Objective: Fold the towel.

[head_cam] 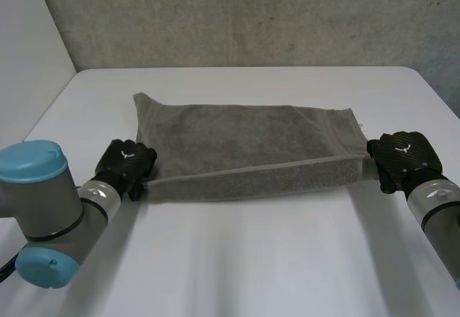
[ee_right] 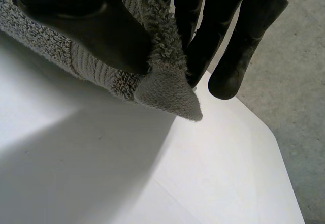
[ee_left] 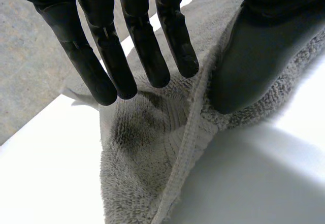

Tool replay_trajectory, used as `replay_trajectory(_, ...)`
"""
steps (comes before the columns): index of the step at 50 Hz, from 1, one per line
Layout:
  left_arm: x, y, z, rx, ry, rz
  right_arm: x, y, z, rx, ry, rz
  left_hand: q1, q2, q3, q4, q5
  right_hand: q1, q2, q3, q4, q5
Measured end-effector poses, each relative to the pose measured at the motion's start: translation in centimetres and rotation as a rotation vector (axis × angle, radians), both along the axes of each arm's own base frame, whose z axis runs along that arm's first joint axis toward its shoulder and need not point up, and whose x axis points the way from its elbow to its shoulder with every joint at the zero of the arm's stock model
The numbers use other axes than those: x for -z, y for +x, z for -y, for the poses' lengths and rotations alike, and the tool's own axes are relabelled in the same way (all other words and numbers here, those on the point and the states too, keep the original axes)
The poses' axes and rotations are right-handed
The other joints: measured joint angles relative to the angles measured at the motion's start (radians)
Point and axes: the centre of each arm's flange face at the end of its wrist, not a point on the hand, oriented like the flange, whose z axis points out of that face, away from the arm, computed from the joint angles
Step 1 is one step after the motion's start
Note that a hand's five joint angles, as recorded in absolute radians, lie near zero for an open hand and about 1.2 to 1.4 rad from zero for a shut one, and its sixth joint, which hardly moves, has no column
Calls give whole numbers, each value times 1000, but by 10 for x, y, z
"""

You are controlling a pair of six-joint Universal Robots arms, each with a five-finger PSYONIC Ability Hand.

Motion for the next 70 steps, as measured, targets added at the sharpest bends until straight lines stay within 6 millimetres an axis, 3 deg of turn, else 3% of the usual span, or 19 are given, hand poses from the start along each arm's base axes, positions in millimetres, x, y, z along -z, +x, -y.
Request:
replay_trajectory(13, -15, 4, -14, 26, -33, 62, -1, 0, 0, -1, -4, -1, 0, 0, 0, 0, 0, 0, 0, 0, 0, 0)
replay_trajectory(22, -7, 12, -26, 28, 30, 111, -2, 0, 0, -1, -7, -1, 0, 0, 0, 0, -4, 0, 0, 0, 0, 0)
replay_trajectory(33, -1, 25, -16, -19, 28, 108, -2, 0, 0, -2, -6, -1, 12, 12, 12, 8, 10, 0, 0, 0, 0, 0)
replay_trajectory(43, -5, 37, 4, -74, -32, 93, -7, 0, -1, 0, -23, 5, 445, 484, 492, 476, 468, 0, 0, 0, 7, 0)
replay_trajectory(51, -10, 38, 7, -79, -61, 85, -19, 0, -3, 2, -56, 14, 447, 526, 543, 516, 487, 0, 0, 0, 7, 0)
replay_trajectory(59, -59, 41, 2, -92, -199, 49, -57, 1, -11, -21, -138, 34, 447, 526, 546, 516, 487, 0, 0, 0, 7, 0)
replay_trajectory(64, -113, 45, -17, -99, -352, 15, -86, -1, -21, -62, -143, 41, 447, 526, 548, 516, 487, 0, 0, 0, 7, 0)
replay_trajectory(70, -149, 51, -46, -101, -429, 0, -99, -9, -31, -79, -45, 29, 447, 526, 548, 516, 487, 0, 0, 0, 7, 0)
